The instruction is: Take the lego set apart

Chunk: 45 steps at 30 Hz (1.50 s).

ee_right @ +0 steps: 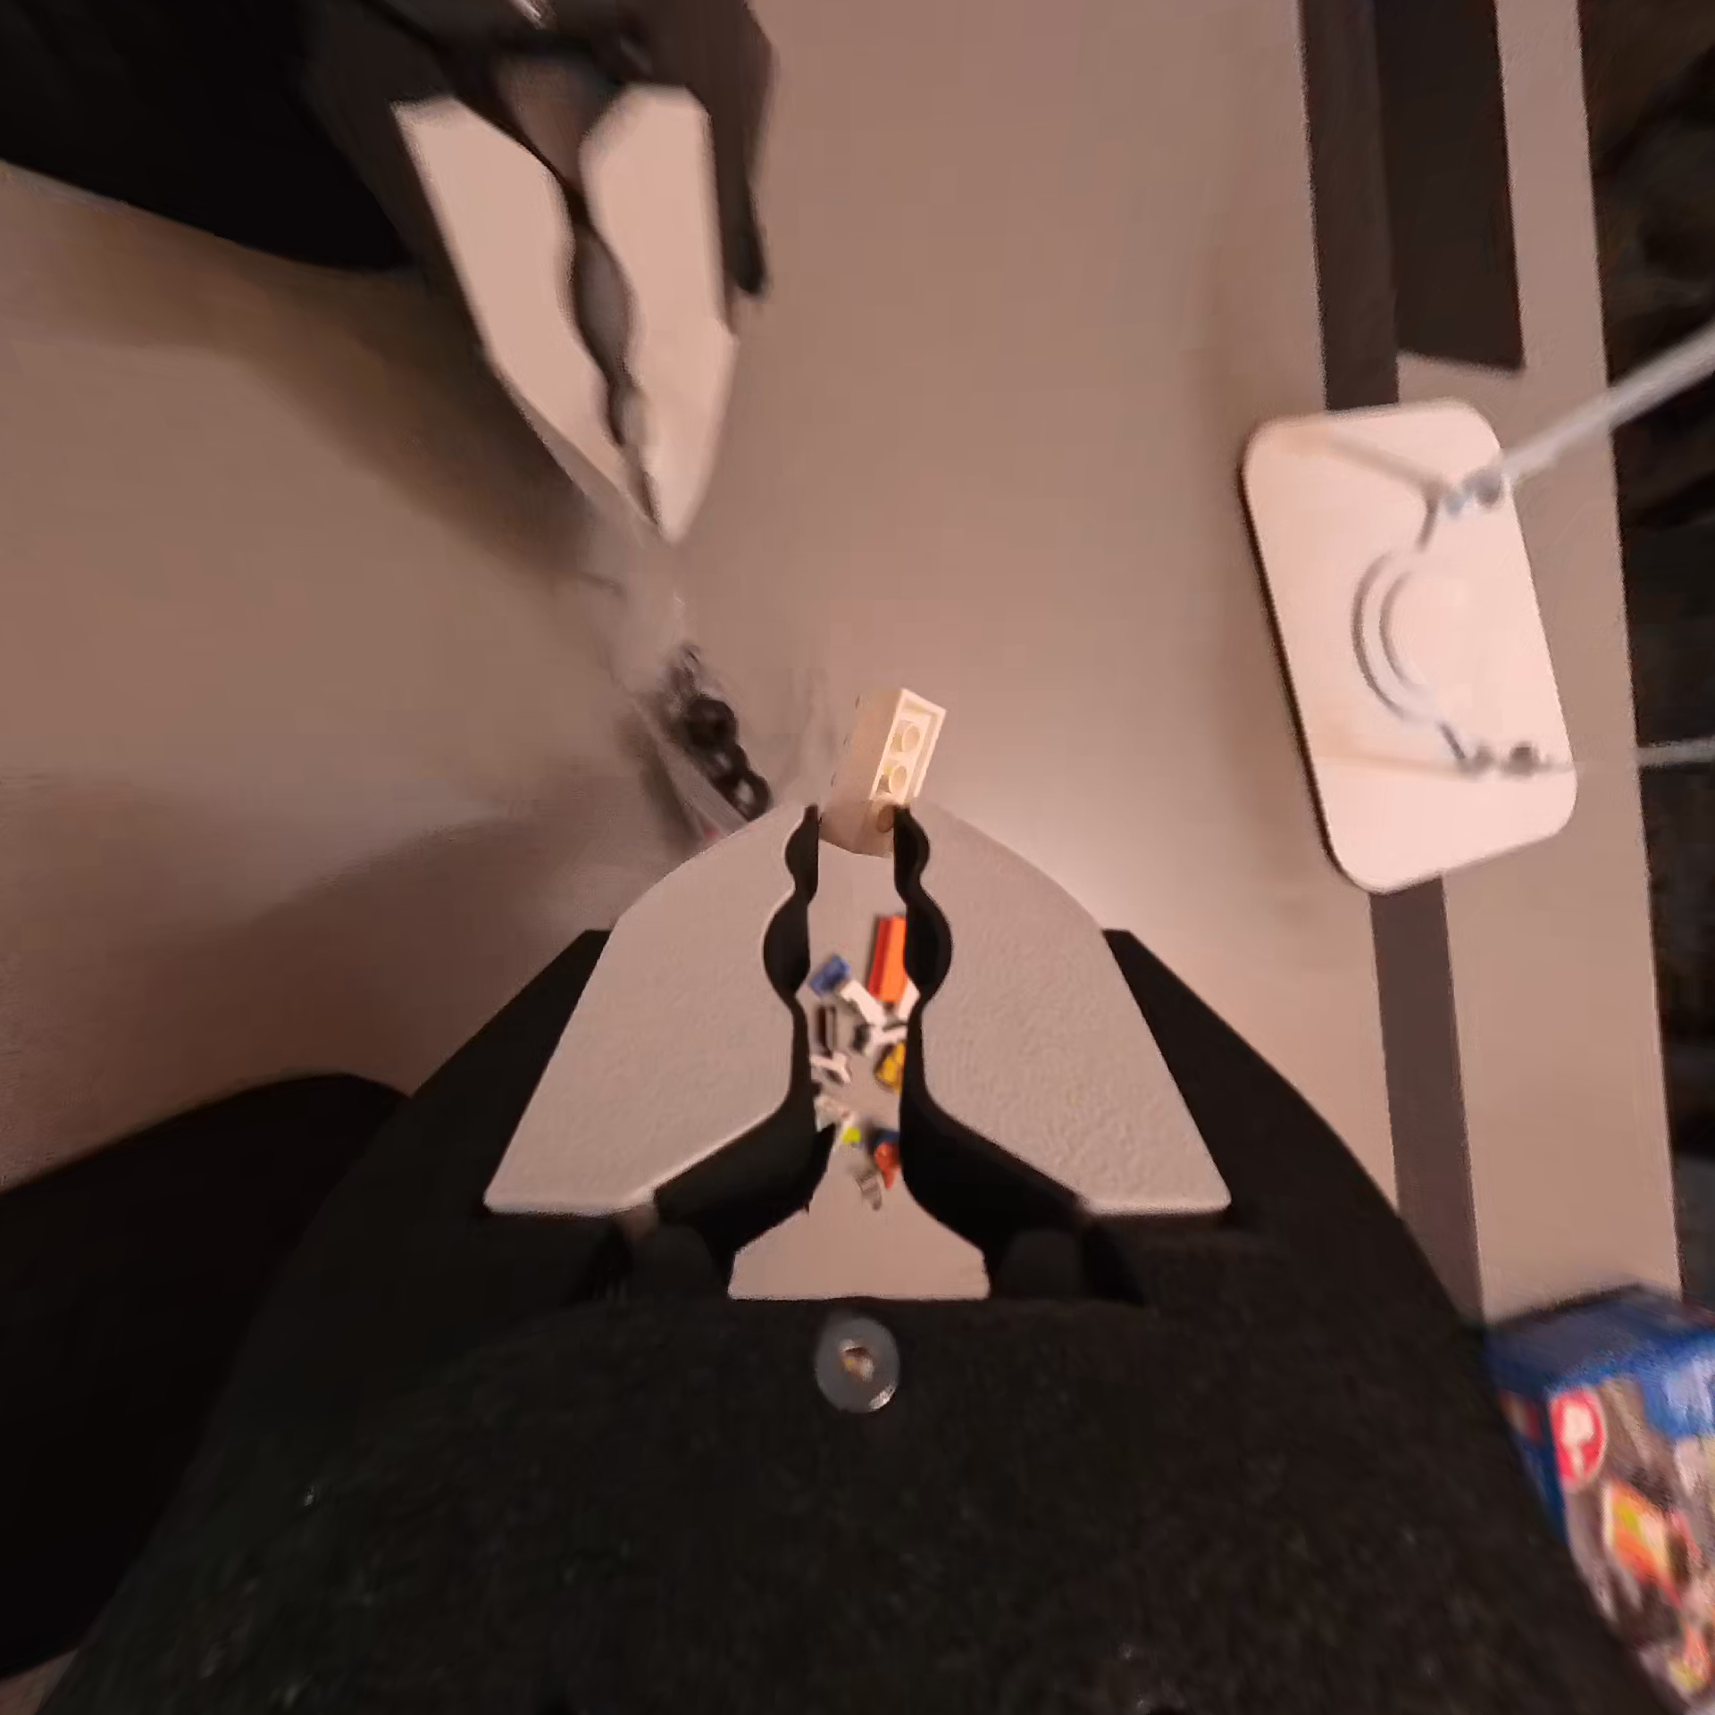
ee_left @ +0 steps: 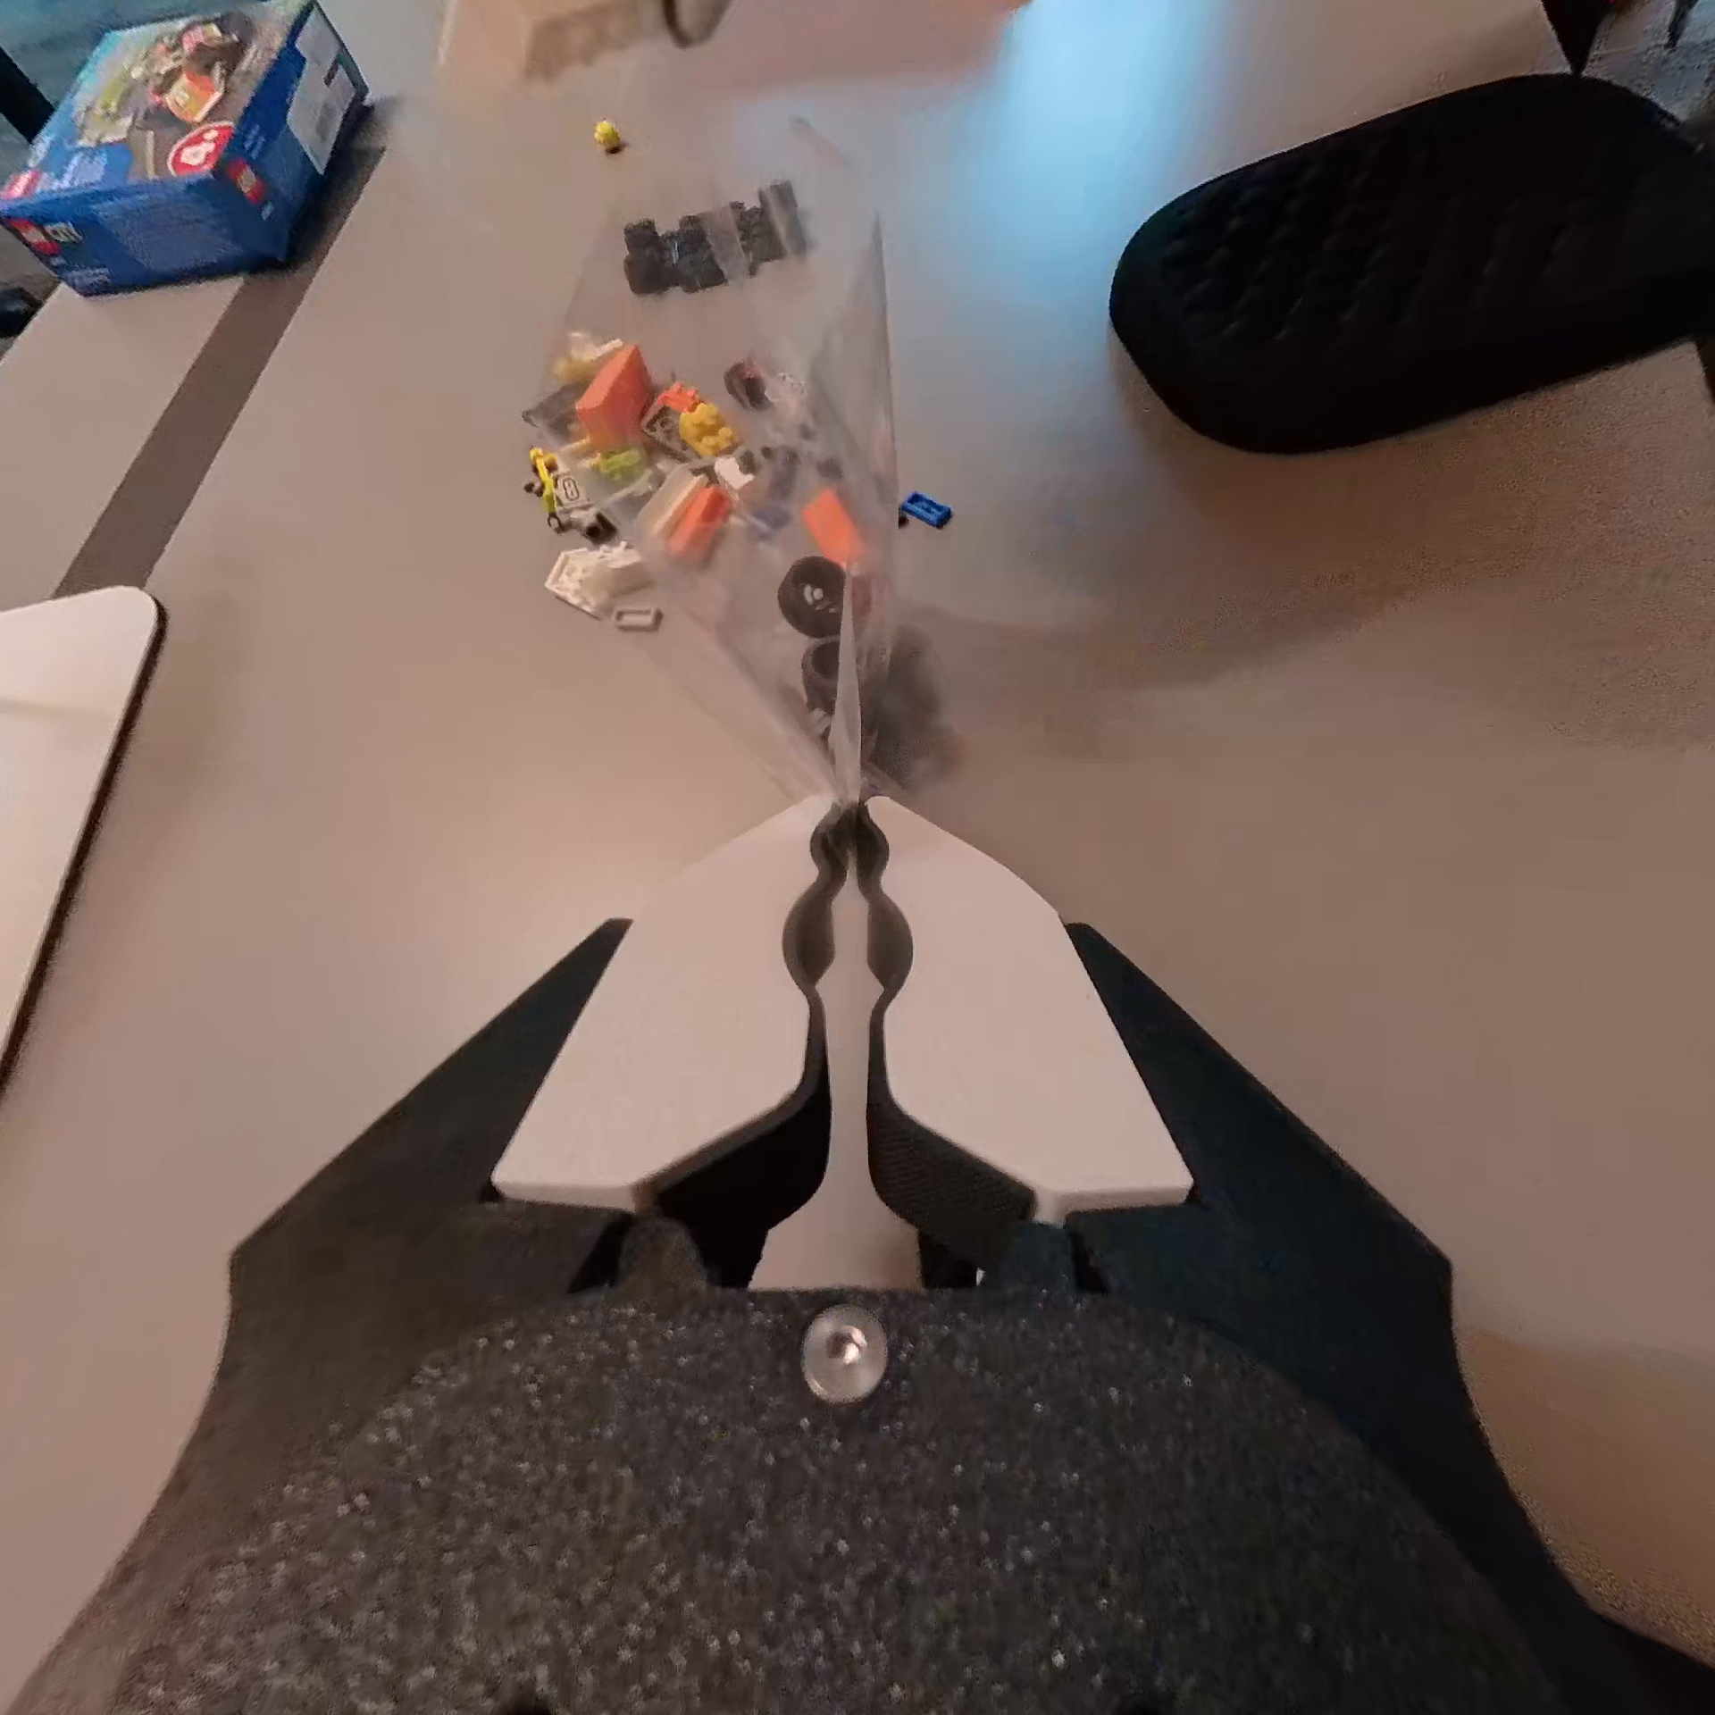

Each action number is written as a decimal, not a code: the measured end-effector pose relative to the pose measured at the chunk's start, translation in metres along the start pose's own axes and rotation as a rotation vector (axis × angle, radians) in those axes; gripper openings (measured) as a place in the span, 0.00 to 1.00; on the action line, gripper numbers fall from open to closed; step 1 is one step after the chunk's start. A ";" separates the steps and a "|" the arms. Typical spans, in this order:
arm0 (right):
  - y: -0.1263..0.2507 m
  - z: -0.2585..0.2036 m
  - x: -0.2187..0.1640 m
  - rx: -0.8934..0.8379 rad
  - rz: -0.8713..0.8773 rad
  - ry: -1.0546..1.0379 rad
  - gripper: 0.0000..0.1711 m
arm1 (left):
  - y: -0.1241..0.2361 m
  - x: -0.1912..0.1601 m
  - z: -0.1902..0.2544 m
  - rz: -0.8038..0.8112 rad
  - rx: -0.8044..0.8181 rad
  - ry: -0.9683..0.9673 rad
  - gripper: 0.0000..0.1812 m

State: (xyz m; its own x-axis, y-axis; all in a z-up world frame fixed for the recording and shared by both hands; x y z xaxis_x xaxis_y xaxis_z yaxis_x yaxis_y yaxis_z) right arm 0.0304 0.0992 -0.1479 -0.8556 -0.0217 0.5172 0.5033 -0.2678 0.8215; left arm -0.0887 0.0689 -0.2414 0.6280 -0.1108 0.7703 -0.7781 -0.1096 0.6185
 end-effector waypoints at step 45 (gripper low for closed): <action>-0.017 -0.019 0.042 0.139 0.037 0.218 0.08 | 0.009 0.003 0.003 0.142 -0.038 0.001 0.00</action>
State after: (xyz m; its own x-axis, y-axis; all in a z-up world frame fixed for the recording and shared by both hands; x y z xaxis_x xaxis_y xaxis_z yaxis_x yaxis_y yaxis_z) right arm -0.0161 0.0840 -0.1448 -0.8346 -0.2400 0.4959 0.5336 -0.1280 0.8360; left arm -0.0936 0.0646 -0.2346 0.5112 -0.1217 0.8508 -0.8593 -0.0554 0.5084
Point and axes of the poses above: each gripper's, where its closed fingertips meet, y back along the fingers, x out of its top, z = x × y across the jaws, the point moved 2 cm from there along y, back along the fingers, and after that the axes turned 4 degrees about -z, right-handed, at the moved point
